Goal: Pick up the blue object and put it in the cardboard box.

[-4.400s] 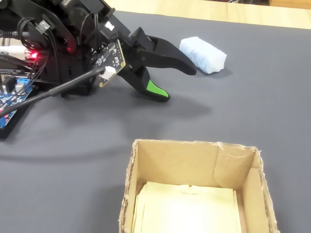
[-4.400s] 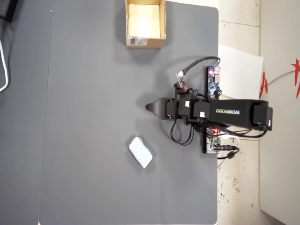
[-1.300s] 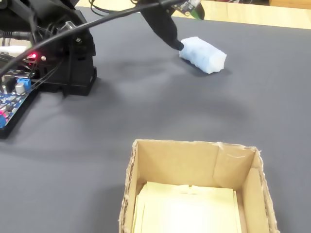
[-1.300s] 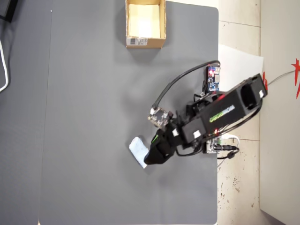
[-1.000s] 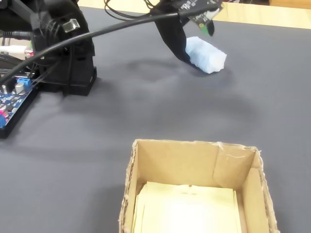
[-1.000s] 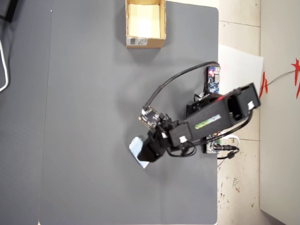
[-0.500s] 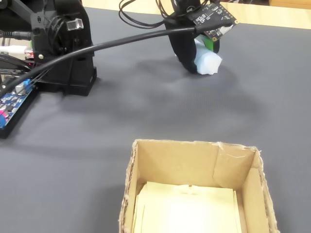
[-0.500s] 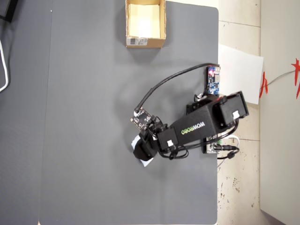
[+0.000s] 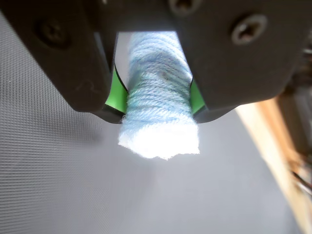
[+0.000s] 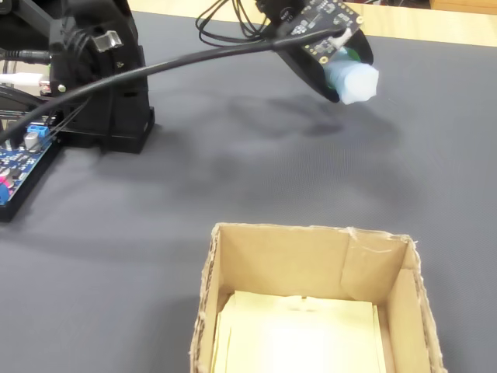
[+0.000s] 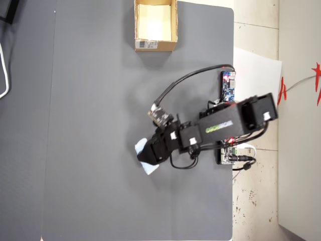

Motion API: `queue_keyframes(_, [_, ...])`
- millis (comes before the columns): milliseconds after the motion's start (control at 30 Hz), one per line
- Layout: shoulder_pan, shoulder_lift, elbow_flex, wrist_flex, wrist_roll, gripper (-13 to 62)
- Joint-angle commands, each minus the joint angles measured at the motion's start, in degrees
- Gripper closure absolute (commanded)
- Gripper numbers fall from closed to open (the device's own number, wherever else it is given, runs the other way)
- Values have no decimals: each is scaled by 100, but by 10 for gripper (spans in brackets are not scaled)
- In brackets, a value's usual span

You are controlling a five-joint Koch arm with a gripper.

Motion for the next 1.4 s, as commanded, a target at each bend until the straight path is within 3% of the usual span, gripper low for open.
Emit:
queue_keyframes(0, [237, 413, 53, -1090, -237, 382])
queue_keyframes(167, [1187, 1318, 879, -1898, -835, 382])
queue_keyframes(533, [2839, 2118, 1318, -2250, -1731, 382])
queue_keyframes(933, [5537, 2426, 439, -747, -3032, 382])
queue_keyframes(1000, [5739, 2373, 264, -624, -3023, 382])
queue_keyframes(1167, [6539, 650, -1468, -571, -2988, 387])
queue_keyframes(1367, [6768, -308, -2250, -563, -2883, 386])
